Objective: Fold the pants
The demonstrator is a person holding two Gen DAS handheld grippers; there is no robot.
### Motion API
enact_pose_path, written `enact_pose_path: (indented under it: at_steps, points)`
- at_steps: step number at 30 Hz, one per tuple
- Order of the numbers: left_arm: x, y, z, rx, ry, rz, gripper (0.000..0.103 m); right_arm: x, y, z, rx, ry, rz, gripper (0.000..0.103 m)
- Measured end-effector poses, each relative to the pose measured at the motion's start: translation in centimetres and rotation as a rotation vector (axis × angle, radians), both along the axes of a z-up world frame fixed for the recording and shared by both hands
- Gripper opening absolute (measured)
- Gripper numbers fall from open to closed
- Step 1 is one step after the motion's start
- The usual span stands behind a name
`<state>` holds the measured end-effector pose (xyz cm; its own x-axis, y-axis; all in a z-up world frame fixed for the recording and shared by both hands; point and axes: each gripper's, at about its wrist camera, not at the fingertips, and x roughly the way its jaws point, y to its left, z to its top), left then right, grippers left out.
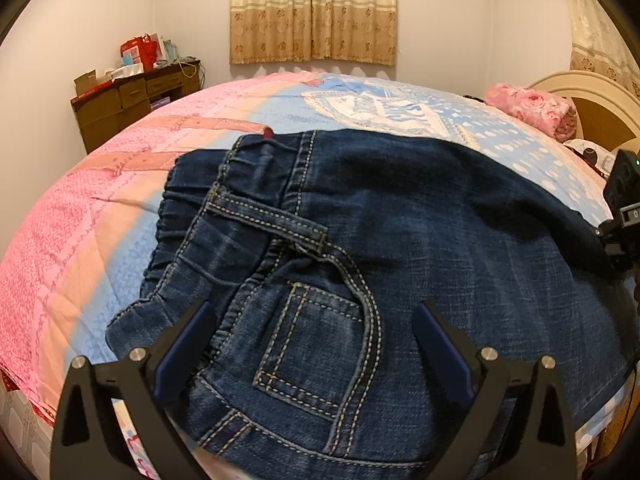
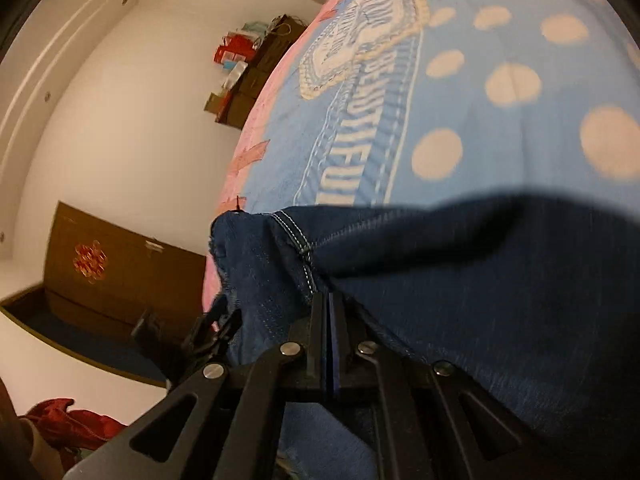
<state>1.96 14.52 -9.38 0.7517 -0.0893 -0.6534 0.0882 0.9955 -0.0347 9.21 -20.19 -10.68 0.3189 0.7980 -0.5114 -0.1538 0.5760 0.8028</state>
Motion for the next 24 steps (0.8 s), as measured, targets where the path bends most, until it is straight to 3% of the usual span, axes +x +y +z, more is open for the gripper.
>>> enact_pose_path:
  at_steps: [3,5,10,13,18,24]
  points:
    - [0.1,-0.1,0.0,0.002,-0.001,0.003,0.102,0.8,-0.6,-0.9,0.129,0.057,-0.026,0.003]
    - [0.2,-0.4,0.0,-0.001,0.0,0.005,0.102,1.6,-1.0,-1.5,0.214,0.1,-0.038,0.013]
    - [0.2,-0.3,0.0,-0.005,0.004,0.004,0.102,4.1,1.5,-0.7,0.372,0.123,-0.003,0.073]
    - [0.0,-0.2,-0.1,-0.008,0.004,0.003,0.102,4.8,2.0,0.1,0.333,0.151,-0.047,0.074]
    - [-0.3,-0.1,-0.1,-0.012,0.002,-0.003,0.102,4.1,-1.3,0.0,0.311,0.198,-0.117,0.071]
    - [-0.4,-0.1,-0.1,-0.016,-0.002,0.001,0.103,2.6,0.4,1.2,0.048,0.271,-0.095,0.073]
